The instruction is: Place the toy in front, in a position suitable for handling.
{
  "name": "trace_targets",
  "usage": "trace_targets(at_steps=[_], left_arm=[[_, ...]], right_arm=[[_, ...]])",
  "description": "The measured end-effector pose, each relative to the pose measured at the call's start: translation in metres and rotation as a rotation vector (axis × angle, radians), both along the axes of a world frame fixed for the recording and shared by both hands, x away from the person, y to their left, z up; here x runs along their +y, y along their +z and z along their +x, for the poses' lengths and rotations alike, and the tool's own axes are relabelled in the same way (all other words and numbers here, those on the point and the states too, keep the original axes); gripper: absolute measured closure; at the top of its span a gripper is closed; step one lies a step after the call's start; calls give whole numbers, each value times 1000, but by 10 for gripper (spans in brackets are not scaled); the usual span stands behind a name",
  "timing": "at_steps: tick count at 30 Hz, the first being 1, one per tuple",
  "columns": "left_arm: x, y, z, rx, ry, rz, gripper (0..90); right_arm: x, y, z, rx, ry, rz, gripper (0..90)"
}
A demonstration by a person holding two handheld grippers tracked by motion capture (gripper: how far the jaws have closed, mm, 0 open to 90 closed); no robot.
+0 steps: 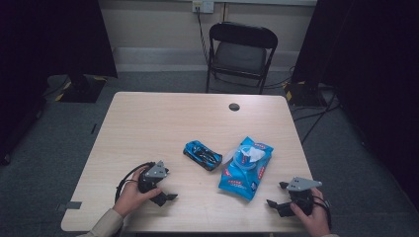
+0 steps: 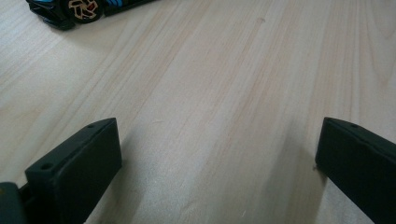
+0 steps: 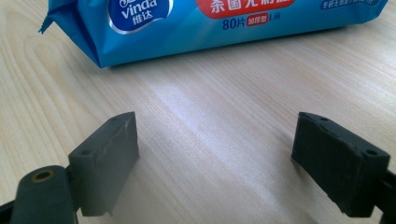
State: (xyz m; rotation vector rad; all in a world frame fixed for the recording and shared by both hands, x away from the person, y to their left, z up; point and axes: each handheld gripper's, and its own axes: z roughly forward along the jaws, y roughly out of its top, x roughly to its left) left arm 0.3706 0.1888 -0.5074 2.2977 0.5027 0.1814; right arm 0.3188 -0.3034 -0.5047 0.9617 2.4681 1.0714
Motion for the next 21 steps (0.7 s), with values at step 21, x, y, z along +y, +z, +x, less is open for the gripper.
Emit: trace_targets(at_steps=[21], left_arm=[[-1,0,0,0,2,1,0]], right_arm=[[1,3,2,38,-11,59,157]])
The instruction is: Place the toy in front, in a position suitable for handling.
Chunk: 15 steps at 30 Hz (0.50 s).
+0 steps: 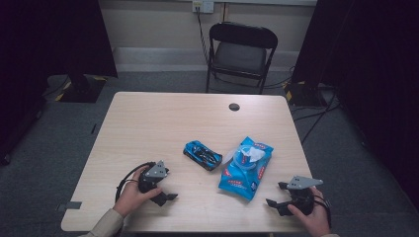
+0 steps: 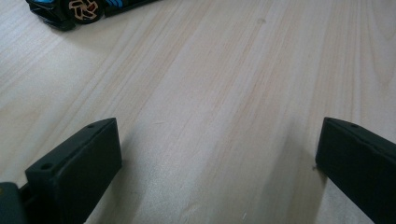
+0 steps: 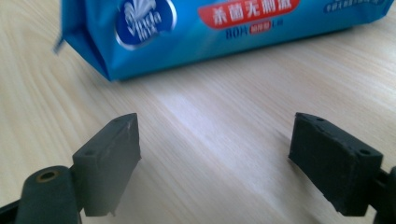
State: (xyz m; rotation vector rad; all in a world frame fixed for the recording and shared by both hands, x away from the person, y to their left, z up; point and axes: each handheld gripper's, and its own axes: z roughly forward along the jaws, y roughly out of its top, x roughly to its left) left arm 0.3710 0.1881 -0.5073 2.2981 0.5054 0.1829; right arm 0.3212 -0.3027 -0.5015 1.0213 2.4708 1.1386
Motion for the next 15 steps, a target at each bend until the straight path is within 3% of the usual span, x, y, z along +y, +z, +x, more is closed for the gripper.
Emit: trace_targets(at_steps=[4,8,9,15], left_arm=[[0,0,0,-1,-2,2,0],[0,0,0,-1,-2,3,0],[0,0,0,-1,0,2,0],[-5,1,-2,2,10,10,0]], right_arm=[[11,13,-8,-15,30,33,160],[24,19,-15,-17,64,16,161],[31,22,-16,-21,65,53,163],[49,28,-17,-30,69,87,155]])
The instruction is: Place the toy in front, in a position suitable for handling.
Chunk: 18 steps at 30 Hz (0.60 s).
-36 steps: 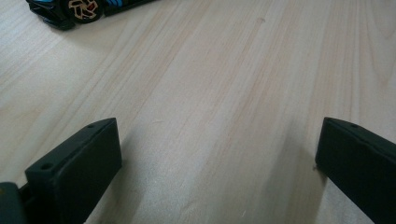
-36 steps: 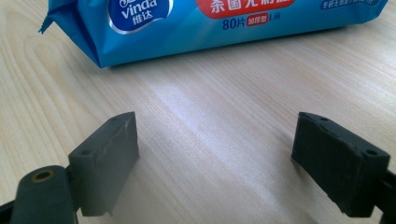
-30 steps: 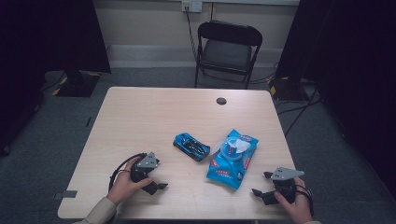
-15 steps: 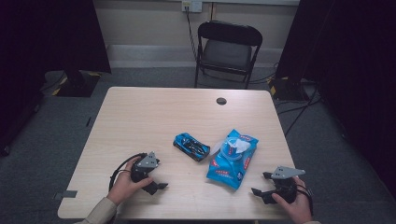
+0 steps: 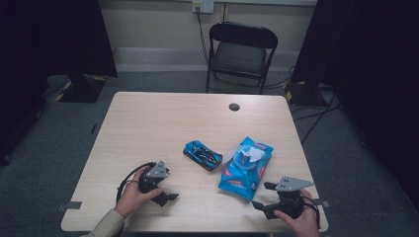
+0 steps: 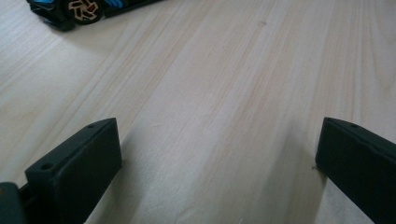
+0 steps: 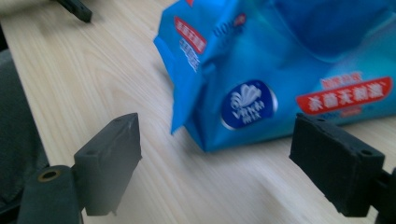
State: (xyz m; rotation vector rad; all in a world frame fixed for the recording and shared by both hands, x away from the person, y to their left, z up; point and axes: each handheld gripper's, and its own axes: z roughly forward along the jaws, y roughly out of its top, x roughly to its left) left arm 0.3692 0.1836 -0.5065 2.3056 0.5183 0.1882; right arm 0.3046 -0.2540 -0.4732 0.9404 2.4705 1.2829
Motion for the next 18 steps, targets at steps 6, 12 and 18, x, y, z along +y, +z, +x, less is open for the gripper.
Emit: trace_targets(at_steps=[6,12,18], left_arm=[[-12,5,-3,15,-41,37,40],[-13,1,-3,6,-53,13,0],[-12,0,-3,-3,-50,-3,0]], right_arm=[[10,2,4,-16,-33,21,159],[21,-1,6,-21,-28,-11,156],[29,-3,10,-21,-41,-24,159]])
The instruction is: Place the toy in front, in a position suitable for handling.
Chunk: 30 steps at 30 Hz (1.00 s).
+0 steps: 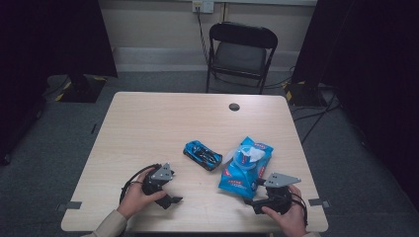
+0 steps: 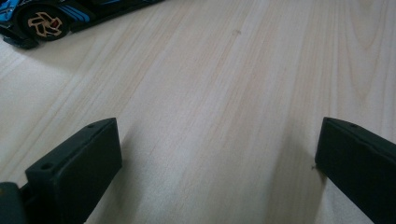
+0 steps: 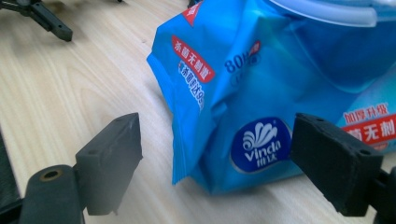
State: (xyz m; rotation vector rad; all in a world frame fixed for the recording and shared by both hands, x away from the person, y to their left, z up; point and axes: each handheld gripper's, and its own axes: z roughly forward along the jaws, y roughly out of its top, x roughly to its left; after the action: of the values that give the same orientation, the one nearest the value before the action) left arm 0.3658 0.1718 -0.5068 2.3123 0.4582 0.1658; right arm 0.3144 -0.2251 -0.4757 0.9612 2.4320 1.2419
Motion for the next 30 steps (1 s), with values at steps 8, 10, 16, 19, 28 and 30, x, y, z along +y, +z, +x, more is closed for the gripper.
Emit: trace_targets(at_steps=[8,10,16,19,28,30], left_arm=[[0,0,0,-1,1,0,0],[0,0,0,-1,1,1,0],[0,0,0,-1,1,0,0],[0,0,0,-1,1,-1,0],[0,0,0,-1,-2,0,0],[0,0,0,-1,-2,0,0]], right_arm=[[13,-2,3,-20,-18,-32,140],[14,-3,4,-32,-34,-31,141],[16,-6,5,-68,-56,-80,150],[15,-7,6,-75,-80,-113,179],[12,-8,12,-46,-139,-70,191],[11,-9,14,-47,-150,-71,192]])
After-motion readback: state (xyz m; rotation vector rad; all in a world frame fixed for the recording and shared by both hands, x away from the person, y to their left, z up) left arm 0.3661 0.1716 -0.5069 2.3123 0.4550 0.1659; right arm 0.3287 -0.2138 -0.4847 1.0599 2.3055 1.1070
